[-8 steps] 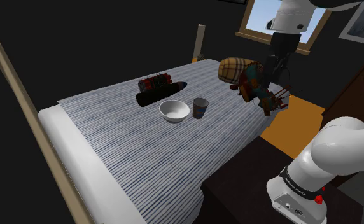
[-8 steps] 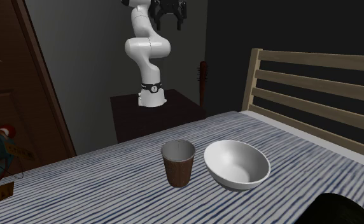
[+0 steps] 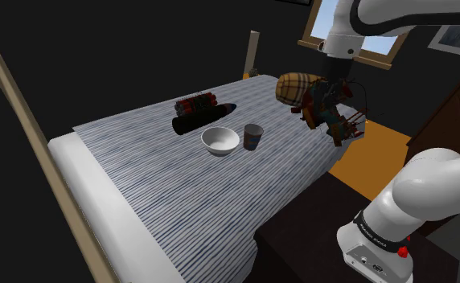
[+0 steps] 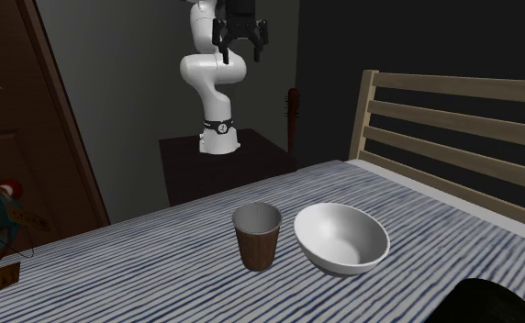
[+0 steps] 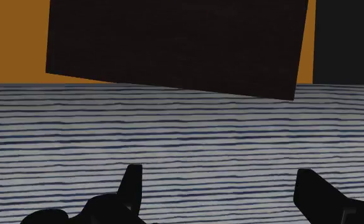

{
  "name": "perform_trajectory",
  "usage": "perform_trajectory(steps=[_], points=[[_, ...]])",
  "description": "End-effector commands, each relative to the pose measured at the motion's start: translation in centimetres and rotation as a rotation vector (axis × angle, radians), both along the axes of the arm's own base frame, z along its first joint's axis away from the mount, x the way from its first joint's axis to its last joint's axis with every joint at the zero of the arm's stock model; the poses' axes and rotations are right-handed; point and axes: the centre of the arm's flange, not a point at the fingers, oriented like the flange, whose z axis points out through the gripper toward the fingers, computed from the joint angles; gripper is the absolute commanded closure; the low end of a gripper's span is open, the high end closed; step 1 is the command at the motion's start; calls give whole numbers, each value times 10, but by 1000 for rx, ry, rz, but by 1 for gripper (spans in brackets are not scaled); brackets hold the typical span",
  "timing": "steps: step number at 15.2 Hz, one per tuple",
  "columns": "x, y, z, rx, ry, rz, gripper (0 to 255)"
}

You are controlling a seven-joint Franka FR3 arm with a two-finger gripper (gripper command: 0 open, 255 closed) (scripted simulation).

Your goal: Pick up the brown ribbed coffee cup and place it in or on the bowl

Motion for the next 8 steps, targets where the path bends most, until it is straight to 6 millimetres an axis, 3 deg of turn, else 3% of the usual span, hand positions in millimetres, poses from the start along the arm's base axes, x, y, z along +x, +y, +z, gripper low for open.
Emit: perform_trajectory(steps=[1, 8], points=[[16, -10, -18, 5, -10, 0, 0], [76, -45, -77, 24, -35, -1, 0]])
